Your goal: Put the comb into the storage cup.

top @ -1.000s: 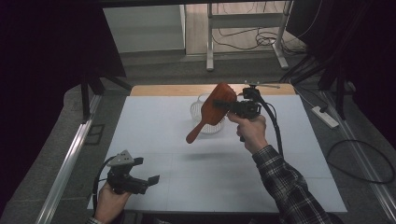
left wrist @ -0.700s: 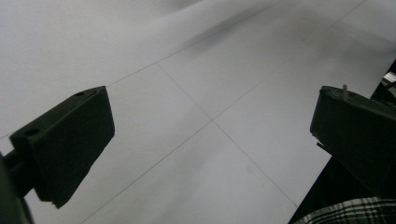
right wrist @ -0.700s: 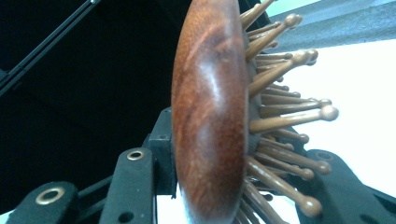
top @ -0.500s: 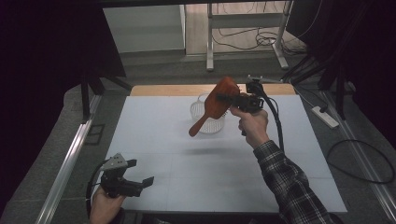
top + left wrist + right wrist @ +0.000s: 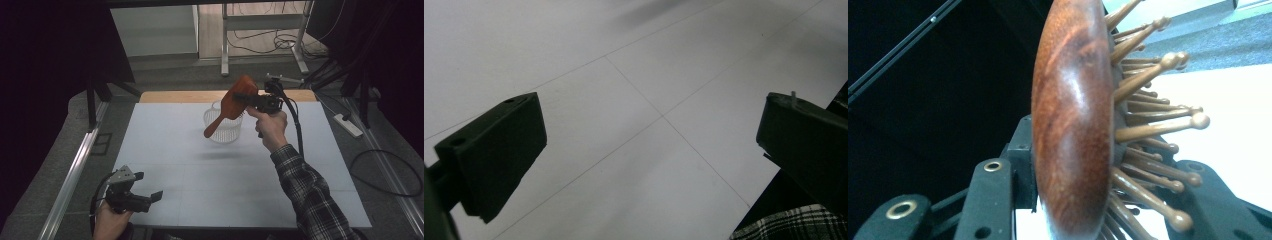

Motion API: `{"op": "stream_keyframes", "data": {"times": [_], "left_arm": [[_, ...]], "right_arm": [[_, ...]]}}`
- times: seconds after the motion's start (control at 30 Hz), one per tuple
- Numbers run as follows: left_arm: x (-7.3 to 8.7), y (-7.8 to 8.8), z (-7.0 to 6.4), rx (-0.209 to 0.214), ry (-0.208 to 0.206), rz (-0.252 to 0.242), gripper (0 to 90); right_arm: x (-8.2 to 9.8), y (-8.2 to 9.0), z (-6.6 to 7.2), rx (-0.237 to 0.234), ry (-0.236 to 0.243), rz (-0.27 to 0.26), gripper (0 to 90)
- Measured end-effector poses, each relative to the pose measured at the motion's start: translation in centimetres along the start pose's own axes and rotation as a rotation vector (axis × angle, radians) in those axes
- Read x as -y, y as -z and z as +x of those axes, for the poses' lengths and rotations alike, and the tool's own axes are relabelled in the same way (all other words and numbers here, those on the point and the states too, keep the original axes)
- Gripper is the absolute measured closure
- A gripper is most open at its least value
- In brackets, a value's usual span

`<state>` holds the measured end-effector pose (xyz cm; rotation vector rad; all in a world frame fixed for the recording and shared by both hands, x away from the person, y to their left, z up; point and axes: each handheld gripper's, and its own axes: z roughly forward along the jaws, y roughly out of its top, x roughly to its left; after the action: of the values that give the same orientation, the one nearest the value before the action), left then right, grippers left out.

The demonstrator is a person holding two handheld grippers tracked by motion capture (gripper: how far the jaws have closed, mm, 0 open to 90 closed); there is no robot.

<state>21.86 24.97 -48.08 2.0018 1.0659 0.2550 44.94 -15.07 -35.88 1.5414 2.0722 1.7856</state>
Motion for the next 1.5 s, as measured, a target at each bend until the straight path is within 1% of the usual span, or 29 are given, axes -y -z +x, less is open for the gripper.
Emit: {"op": "stream_keyframes", "data": {"times": [0.27, 0.3, 0.63, 0.83, 0.9, 1.03, 1.17, 1.3, 1.5], "left_arm": [[0.0, 0.0, 0.0, 0.007, 0.003, 0.002, 0.0], [0.0, 0.0, 0.0, 0.008, 0.004, 0.003, 0.0], [0.0, 0.0, 0.1, 0.012, 0.009, 0.001, 0.0], [0.0, -0.1, 0.2, 0.016, 0.012, 0.004, 0.0], [0.0, -0.1, 0.2, 0.016, 0.013, 0.003, 0.0], [0.0, -0.1, 0.2, 0.019, 0.014, 0.002, 0.0], [0.0, -0.1, 0.3, 0.022, 0.016, 0.005, 0.0], [0.0, -0.1, 0.3, 0.023, 0.02, 0.005, 0.0], [0.0, -0.1, 0.3, 0.025, 0.019, 0.004, 0.0]], "right_arm": [[-0.8, -0.3, -0.1, 0.014, -0.003, -0.012, 55.4], [-1.0, -0.4, -0.1, 0.023, -0.002, -0.016, 55.3], [-2.2, -0.6, -0.4, 0.053, -0.005, -0.044, 55.3], [-2.7, -0.9, -0.6, 0.082, 0.005, -0.059, 55.4], [-2.7, -0.9, -0.6, 0.086, 0.005, -0.061, 55.4], [-2.7, -1.3, -0.9, 0.114, 0.016, -0.061, 55.3], [-2.5, -1.7, -1.2, 0.128, 0.019, -0.053, 55.3], [-2.1, -2.2, -1.1, 0.153, 0.044, -0.044, 55.3], [-1.3, -3.0, -1.4, 0.162, 0.049, -0.03, 55.3]]}}
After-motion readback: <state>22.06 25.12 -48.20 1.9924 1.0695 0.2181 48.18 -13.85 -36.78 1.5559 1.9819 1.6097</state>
